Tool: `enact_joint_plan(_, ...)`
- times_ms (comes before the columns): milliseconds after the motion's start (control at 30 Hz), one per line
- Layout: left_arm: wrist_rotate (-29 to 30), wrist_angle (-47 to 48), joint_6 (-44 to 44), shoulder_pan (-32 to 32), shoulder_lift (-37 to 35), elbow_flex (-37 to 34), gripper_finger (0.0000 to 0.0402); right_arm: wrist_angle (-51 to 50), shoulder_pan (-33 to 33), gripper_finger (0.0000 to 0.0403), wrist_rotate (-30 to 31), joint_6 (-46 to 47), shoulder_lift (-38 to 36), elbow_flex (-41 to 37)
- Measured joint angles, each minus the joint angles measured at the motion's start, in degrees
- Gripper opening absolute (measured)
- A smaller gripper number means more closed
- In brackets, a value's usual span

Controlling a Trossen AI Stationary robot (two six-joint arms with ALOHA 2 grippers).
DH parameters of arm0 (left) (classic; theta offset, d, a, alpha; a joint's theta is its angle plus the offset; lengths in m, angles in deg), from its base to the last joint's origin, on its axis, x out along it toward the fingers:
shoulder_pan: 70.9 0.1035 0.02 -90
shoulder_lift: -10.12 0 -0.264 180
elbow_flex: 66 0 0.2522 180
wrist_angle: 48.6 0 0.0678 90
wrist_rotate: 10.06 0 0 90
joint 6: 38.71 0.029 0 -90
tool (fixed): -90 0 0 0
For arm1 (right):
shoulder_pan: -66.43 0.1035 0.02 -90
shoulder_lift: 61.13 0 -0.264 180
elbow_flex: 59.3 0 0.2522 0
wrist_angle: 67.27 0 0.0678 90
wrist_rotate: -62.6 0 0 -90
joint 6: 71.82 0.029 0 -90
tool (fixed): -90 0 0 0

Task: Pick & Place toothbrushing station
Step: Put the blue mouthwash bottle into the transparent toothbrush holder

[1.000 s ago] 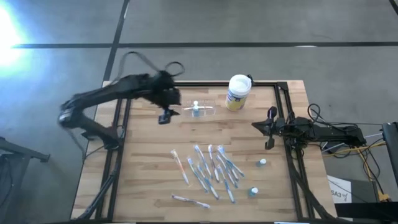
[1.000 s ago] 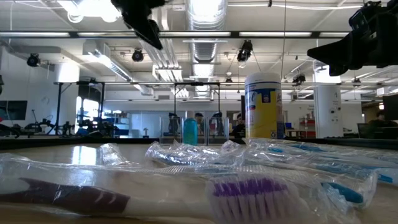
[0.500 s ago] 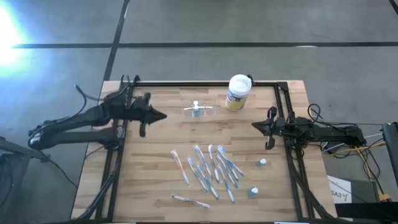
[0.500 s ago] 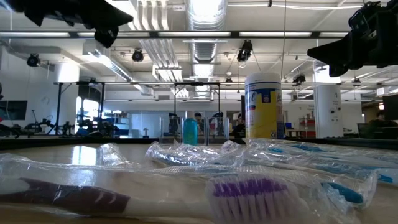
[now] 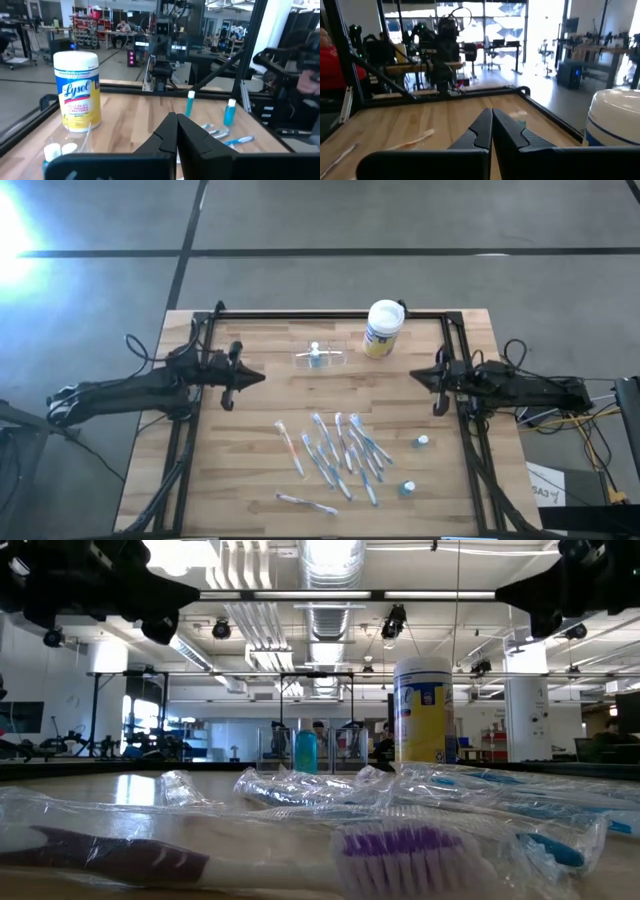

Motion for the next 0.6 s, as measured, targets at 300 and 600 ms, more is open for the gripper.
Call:
enact_joint_plan(300, 3.4, 0.0, -0.7, 0.0, -0.3, -0.3, 0.0009, -26.5, 0.0, 0.0008, 2.5, 9.0, 20.5, 22.0)
enact_joint_plan(600, 3.5, 0.5, -2.3, 0.0, -0.3, -0.3, 0.001, -50.7, 1.1, 0.0008, 2.7, 13.7, 37.9, 45.0)
